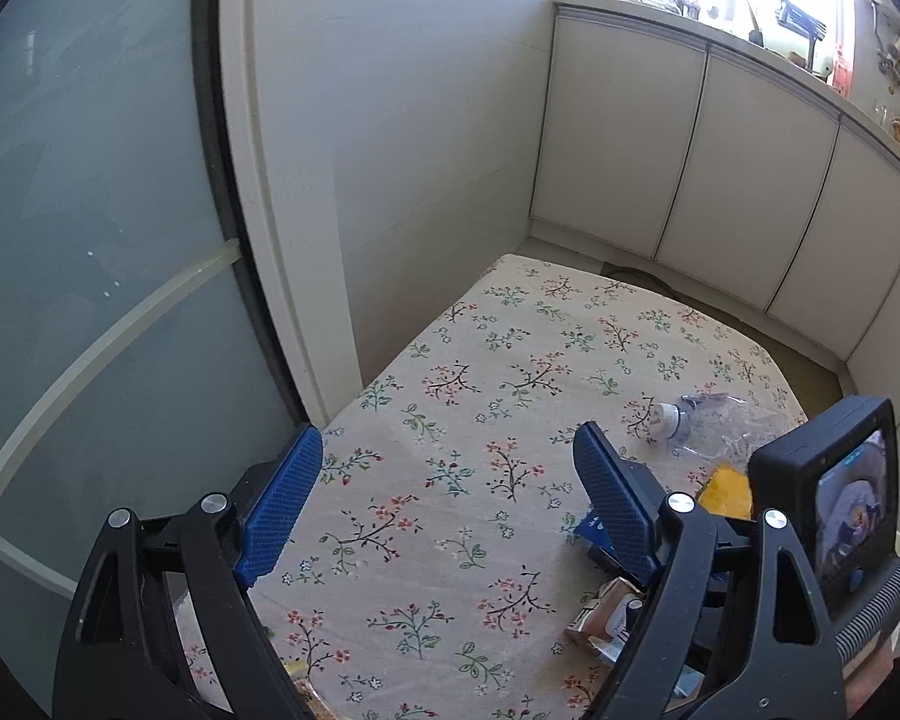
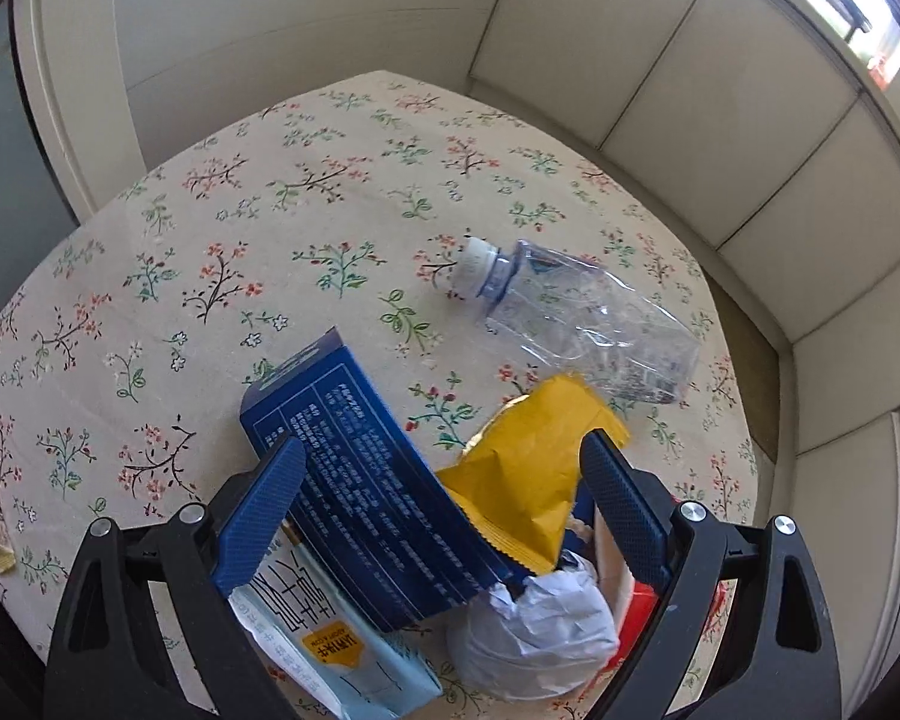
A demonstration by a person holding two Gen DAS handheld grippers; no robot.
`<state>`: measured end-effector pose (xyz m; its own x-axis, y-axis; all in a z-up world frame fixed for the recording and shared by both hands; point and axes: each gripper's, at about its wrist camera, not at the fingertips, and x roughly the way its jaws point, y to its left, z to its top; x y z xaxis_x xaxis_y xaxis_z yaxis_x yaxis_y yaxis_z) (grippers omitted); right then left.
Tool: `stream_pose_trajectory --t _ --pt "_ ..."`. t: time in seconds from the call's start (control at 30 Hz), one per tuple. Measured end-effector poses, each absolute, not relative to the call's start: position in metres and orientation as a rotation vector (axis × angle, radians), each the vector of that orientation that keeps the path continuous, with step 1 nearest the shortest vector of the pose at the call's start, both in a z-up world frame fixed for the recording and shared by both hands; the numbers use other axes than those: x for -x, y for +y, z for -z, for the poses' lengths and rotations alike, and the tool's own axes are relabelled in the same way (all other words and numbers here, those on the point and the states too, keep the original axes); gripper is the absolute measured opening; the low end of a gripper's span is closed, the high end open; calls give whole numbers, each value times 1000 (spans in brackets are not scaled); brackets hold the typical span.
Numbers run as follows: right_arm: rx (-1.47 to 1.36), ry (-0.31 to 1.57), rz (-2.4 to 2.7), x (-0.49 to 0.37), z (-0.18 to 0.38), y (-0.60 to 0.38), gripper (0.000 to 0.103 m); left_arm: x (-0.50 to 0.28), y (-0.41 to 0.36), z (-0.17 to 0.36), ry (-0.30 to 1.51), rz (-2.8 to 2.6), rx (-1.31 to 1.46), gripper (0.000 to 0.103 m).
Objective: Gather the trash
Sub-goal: 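Grasp the blue box with the right tool while the left tool grasps the milk carton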
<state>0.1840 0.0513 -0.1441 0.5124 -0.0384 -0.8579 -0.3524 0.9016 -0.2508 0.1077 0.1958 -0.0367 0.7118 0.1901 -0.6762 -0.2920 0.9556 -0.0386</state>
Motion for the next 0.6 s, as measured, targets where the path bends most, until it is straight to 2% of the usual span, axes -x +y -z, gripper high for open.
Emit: stream_pose_trajectory --t 0.3,0.47,0.6 --pt "535 1088 -271 -195 177 81 91 -102 225 54 814 -280 209 82" --pt "453 1168 -307 -202 191 74 58 -98 230 65 879 -252 258 82" --pt "358 1156 -301 -206 181 62 56 -95 226 76 950 -209 306 82"
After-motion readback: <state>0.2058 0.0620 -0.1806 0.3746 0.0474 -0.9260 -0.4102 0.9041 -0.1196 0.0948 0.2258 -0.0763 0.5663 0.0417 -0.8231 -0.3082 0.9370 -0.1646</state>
